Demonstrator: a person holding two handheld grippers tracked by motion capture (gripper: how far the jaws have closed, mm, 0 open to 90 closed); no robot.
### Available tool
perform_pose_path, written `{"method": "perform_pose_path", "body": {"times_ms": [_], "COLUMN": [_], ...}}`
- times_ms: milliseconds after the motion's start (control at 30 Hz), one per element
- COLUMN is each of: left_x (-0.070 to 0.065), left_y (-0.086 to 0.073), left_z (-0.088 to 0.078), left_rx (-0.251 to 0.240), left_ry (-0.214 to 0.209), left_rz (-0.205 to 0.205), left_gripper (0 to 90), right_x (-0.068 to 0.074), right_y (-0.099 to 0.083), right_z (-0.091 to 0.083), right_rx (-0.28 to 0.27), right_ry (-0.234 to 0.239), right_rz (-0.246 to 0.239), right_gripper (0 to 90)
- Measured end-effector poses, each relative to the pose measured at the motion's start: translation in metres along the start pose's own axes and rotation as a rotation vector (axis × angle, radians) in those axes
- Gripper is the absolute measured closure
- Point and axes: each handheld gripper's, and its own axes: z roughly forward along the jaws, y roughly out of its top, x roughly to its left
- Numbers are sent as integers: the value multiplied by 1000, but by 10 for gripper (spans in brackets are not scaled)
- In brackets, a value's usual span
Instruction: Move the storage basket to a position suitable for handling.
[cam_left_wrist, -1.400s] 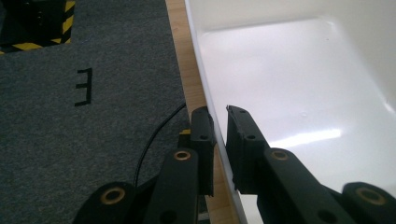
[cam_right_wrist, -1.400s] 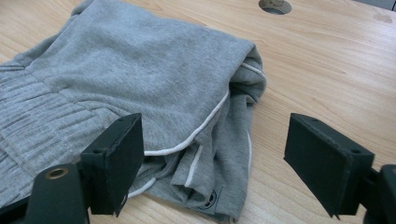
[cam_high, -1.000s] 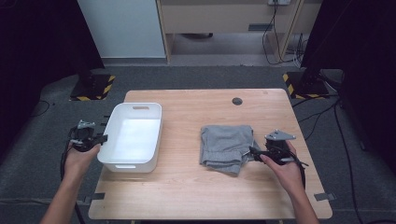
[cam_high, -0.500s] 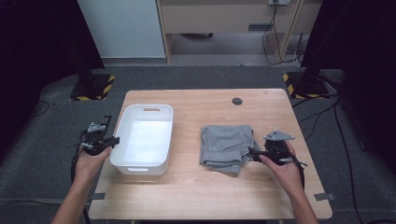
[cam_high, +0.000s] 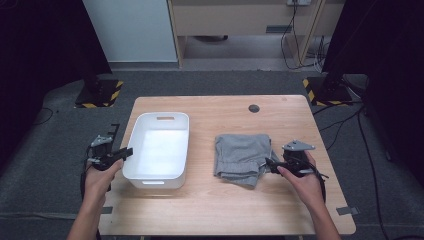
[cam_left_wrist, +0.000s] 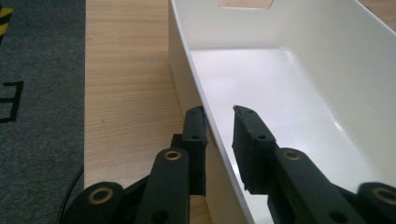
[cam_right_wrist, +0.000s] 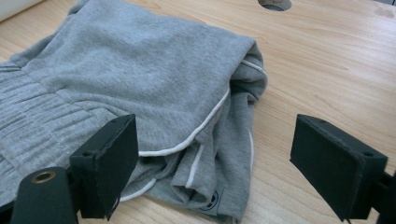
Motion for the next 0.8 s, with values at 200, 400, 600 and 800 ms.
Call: {"method": "perform_pose_path", "body": {"times_ms": [200,400,600,800], "left_x": [-5,-10,-18,-25], "left_y": [0,0,0,-2], "left_z": [1,3,9,14], "left_rx": [-3,-2,5,11], "left_ry": [-3,-4,-2,5], "left_rz": [0,11,28,52], "left_gripper": [715,694,705,726], "right_x": [2,2,2,3], "right_y": [0,0,0,1], "right_z": [1,1,2,1], "right_rx": [0,2,5,3], "right_ry": [6,1,5,1], "right_rz": [7,6,4,-2], "right_gripper": [153,153,153,153]}}
